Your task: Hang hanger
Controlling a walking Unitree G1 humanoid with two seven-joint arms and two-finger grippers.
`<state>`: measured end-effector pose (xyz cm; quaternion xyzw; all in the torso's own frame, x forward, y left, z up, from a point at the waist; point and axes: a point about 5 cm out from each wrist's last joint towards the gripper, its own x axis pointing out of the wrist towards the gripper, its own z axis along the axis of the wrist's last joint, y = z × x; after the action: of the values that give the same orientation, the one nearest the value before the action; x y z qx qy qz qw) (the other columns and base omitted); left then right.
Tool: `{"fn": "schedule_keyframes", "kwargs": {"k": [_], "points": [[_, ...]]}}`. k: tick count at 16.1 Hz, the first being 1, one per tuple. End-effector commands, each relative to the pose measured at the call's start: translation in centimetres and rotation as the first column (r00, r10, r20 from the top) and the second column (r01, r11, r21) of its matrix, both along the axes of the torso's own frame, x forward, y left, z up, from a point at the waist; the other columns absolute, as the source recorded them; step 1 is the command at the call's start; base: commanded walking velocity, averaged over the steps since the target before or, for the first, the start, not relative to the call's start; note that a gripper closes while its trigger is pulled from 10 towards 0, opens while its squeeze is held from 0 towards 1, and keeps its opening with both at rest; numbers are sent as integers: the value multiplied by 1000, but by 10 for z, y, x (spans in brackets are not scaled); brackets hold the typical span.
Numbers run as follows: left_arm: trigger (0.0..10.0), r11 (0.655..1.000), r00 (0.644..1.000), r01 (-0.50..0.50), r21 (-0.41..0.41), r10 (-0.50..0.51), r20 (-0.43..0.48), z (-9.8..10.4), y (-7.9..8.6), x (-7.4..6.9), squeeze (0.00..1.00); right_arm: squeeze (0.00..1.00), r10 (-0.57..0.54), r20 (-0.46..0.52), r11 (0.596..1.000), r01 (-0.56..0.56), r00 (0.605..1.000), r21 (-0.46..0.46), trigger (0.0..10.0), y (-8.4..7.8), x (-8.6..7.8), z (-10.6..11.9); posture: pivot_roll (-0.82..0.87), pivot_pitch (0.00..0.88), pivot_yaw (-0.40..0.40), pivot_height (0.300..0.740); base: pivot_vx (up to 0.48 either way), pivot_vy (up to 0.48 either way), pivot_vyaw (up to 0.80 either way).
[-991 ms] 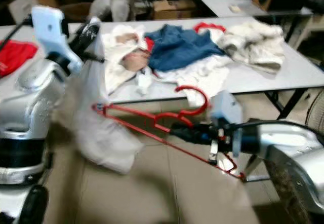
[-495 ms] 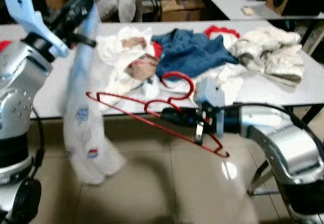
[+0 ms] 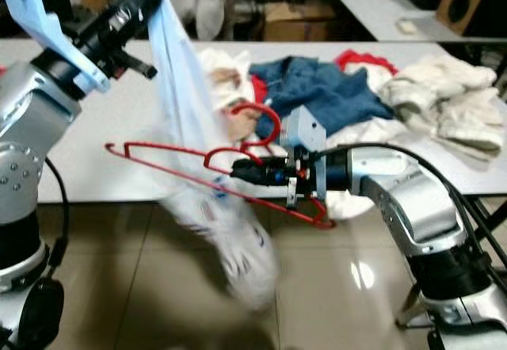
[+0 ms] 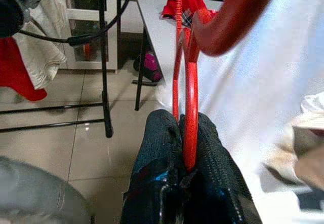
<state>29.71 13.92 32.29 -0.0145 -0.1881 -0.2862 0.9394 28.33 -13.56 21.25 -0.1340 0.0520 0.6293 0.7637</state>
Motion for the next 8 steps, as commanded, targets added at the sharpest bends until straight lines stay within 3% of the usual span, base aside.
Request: {"fn": "schedule_keyframes", "kwargs": {"k": [1,5,8], "points": [[10000,1000,999,29,6,-29,16,5,-6,-4,0,0,-4,17,1000,4,1000,-22,10000,-1,4,1,-64,0,33,740,349,0,0],[10000,999,998,52,-7,-52,22,11,-4,-6,0,0,-10,58,998,14,998,-57,10000,0,18,4,-65,0,35,740,347,0,0],[10000,997,997,71,-3,-71,28,14,-7,-8,0,0,-67,115,993,77,991,-88,10000,-3,38,8,-64,0,30,740,340,0,0]]}}
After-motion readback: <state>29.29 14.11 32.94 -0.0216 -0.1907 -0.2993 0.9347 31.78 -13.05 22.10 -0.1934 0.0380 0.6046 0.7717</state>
